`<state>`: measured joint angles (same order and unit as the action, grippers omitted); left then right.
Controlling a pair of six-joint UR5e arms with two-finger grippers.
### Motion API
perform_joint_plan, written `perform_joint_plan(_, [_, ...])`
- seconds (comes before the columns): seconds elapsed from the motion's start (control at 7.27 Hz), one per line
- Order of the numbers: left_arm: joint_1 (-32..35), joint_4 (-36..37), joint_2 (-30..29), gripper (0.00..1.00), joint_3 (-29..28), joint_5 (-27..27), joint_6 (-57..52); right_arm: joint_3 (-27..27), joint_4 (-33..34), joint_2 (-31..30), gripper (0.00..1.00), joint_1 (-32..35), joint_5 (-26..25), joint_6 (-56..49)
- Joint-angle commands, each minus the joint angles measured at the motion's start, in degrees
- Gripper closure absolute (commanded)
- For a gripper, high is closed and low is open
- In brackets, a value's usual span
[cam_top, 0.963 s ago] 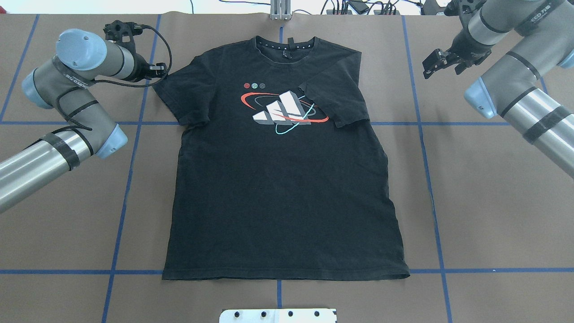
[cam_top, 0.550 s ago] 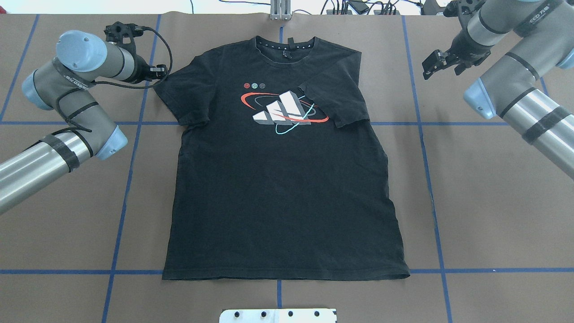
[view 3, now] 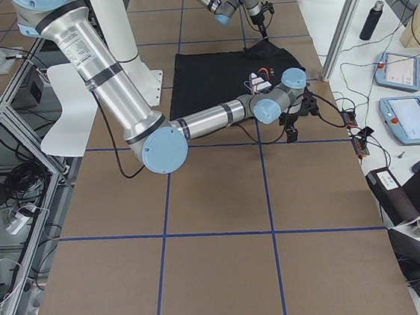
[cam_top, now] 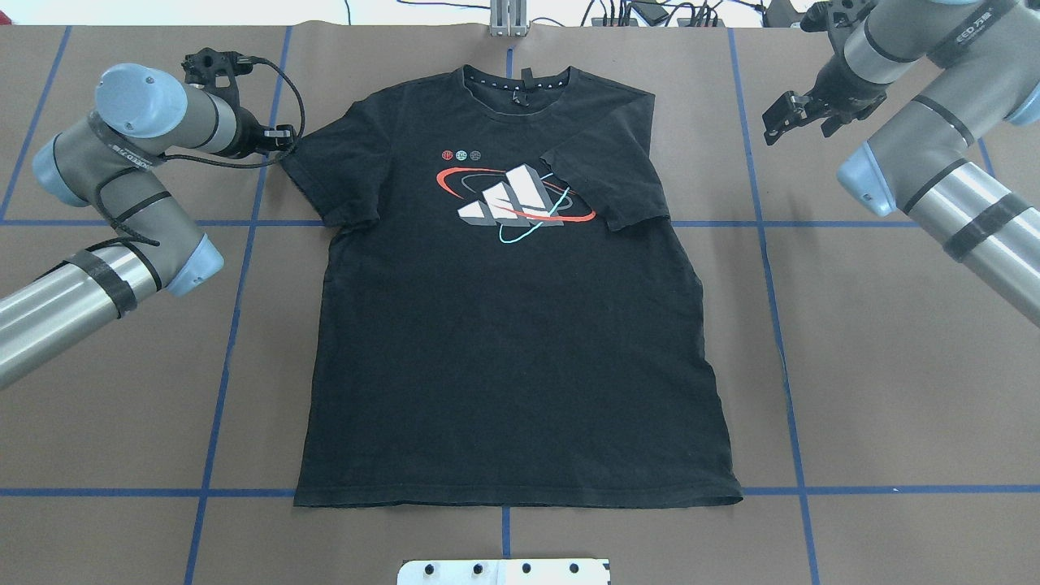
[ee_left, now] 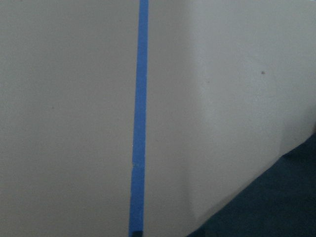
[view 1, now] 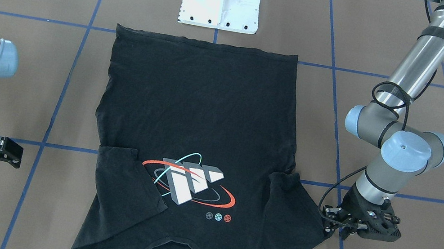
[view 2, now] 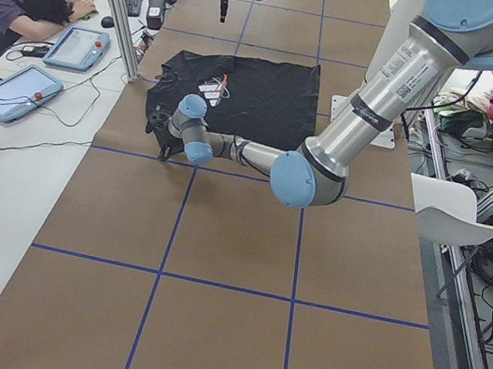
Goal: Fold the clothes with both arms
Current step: 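Position the left gripper above the sleeve nearest it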
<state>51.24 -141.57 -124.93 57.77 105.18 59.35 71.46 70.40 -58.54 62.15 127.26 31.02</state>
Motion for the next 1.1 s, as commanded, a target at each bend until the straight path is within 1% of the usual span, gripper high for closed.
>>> perform_joint_plan(0.0, [-0.08,0.15,0.04,0.54,0.24,0.12,0.07,-0.01,0.0,0.01,0.0,-0.01,0.0,0.0])
perform_joint_plan(0.14, [-0.08,0.24,0.13,0.58,0.24,2.21,0.07,-0.01,0.0,0.01,0.0,-0.01,0.0,0.0])
perform_joint_plan(0.55, [-0.08,0.33,0.13,0.6,0.24,2.84,0.07,-0.18,0.0,0.01,0.0,-0.09,-0.09,0.0])
perform_joint_plan(0.69, [-0.08,0.33,0.13,0.75,0.24,2.84,0.07,-0.18,0.0,0.01,0.0,-0.18,-0.09,0.09])
perform_joint_plan(0.83, [-0.08,0.33,0.13,1.0,0.24,2.84,0.07,-0.18,0.0,0.01,0.0,-0.18,-0.09,0.09])
perform_joint_plan(0.96, [-0.08,0.33,0.13,1.0,0.32,2.93,-0.02,-0.18,0.0,0.01,0.0,-0.18,-0.09,0.09])
